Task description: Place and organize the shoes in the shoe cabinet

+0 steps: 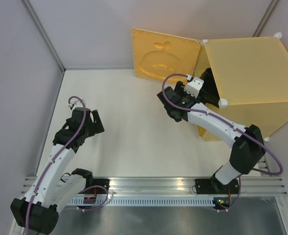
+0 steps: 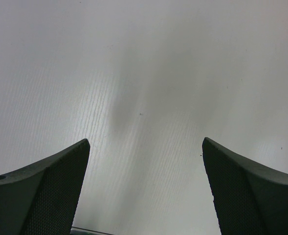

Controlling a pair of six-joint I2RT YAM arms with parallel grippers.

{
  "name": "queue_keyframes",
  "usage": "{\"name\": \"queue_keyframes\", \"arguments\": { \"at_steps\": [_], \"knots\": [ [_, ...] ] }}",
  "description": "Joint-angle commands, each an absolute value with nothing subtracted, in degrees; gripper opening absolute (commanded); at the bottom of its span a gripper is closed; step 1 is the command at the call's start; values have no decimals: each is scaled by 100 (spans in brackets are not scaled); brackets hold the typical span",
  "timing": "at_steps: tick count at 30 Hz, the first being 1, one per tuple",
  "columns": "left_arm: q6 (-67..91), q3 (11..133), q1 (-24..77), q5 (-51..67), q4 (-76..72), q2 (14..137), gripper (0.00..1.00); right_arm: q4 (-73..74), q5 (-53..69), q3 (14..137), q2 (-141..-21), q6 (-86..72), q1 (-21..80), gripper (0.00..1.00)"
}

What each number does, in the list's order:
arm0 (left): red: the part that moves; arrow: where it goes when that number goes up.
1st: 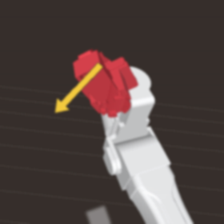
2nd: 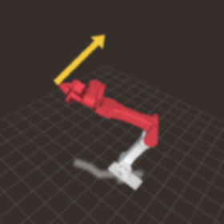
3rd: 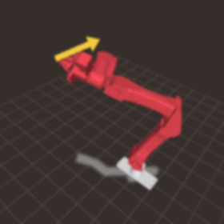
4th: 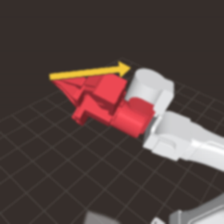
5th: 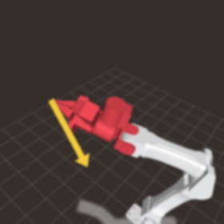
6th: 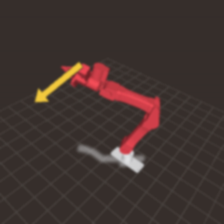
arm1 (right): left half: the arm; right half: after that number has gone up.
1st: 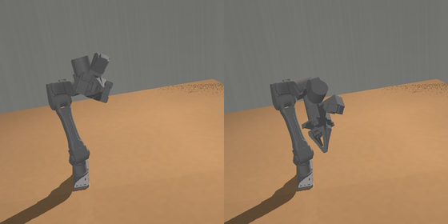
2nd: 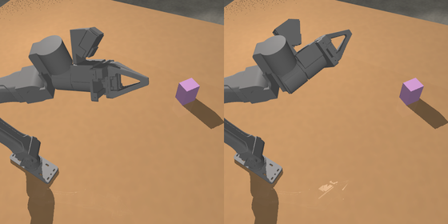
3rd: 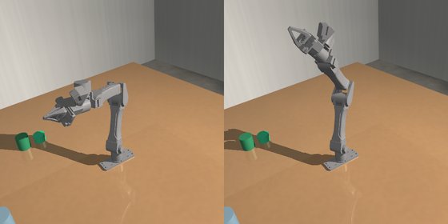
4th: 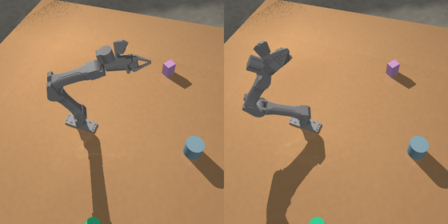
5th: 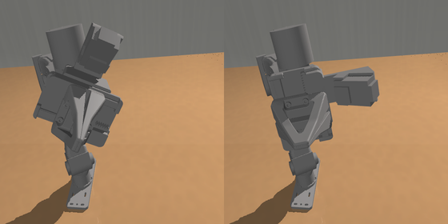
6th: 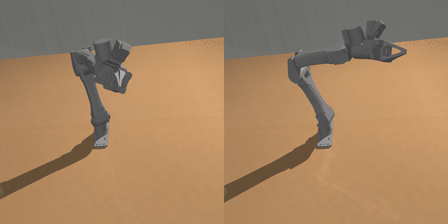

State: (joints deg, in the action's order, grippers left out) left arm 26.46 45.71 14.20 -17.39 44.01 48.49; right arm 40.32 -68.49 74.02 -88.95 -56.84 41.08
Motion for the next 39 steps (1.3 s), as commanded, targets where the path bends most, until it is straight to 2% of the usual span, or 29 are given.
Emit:
{"name": "queue_keyframes", "arguments": {
  "at_steps": [1, 8, 20, 21, 24, 27, 30, 34, 39],
  "knots": [
    [2443, 4544, 1389, -1600, 4201, 4834, 98, 5356, -7576, 8040, -9324, -7249, 4113, 98],
    [2426, 4544, 1389, -1582, 4192, 4834, 98, 7136, -7840, 9184, -10300, -8797, 3973, 98],
    [2417, 4544, 1380, -1547, 4184, 4852, 98, 6751, -7770, 9080, -10248, -8255, 3454, 97],
    [2426, 4544, 1389, -1547, 4184, 4860, 98, 6619, -7770, 9018, -10187, -8114, 3437, 95],
    [2426, 4544, 1389, -1547, 4192, 4869, 98, 5595, -7682, 8588, -9845, -7341, 3375, 76],
    [2426, 4553, 1389, -1547, 4192, 4878, 98, 4758, -7410, 7956, -9353, -6409, 3331, 68],
    [2408, 4544, 1389, -1547, 4192, 4887, 98, 3843, -7111, 7393, -8878, -5673, 3235, 55],
    [2408, 4553, 1389, -1529, 4184, 4896, 98, 2894, -6909, 6997, -8473, -4907, 3138, 51],
    [2417, 4544, 1389, -1538, 4184, 4896, 98, 2716, -6750, 7005, -8455, -4545, 2962, 52]
  ]
}}
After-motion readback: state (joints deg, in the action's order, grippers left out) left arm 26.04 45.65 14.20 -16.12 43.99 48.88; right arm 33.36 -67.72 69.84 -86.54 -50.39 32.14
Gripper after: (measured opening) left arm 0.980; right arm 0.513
